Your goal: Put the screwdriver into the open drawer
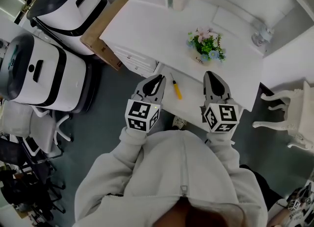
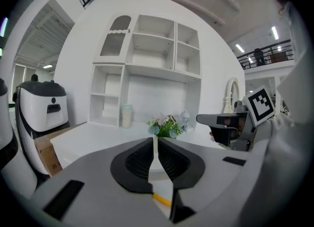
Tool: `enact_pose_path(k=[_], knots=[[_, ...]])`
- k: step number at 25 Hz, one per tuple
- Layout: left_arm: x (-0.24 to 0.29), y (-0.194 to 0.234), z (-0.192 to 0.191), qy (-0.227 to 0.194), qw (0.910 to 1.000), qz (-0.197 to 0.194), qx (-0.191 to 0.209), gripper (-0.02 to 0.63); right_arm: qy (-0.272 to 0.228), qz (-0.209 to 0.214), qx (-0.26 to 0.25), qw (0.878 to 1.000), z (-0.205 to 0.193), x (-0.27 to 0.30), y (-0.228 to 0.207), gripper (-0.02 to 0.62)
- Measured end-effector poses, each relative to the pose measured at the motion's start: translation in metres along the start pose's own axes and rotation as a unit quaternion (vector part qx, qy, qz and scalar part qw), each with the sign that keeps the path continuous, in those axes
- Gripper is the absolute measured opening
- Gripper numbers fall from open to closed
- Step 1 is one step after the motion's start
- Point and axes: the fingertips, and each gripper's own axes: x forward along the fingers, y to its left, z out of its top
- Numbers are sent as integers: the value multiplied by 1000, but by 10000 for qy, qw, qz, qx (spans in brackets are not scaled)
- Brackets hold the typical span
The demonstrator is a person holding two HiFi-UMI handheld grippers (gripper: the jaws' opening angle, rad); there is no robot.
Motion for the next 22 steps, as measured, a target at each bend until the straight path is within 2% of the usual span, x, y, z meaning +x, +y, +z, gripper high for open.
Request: enact_pose_path(k=[5, 11, 14, 22], knots=[[-4, 3, 36, -724, 9966, 23, 402, 41, -741, -256, -352, 9963, 27, -23, -19, 38], [-21, -6, 60, -1605, 9840, -91, 763, 41, -1093, -347, -479, 9923, 33, -50, -27, 38], [-25, -13, 56, -1679, 9812, -82, 952, 41, -1020, -350, -433, 9932, 25, -58, -24, 37], [-33, -9, 36, -1454, 9865, 54, 754, 41, -813, -422, -241, 9955, 12, -64, -26, 32]])
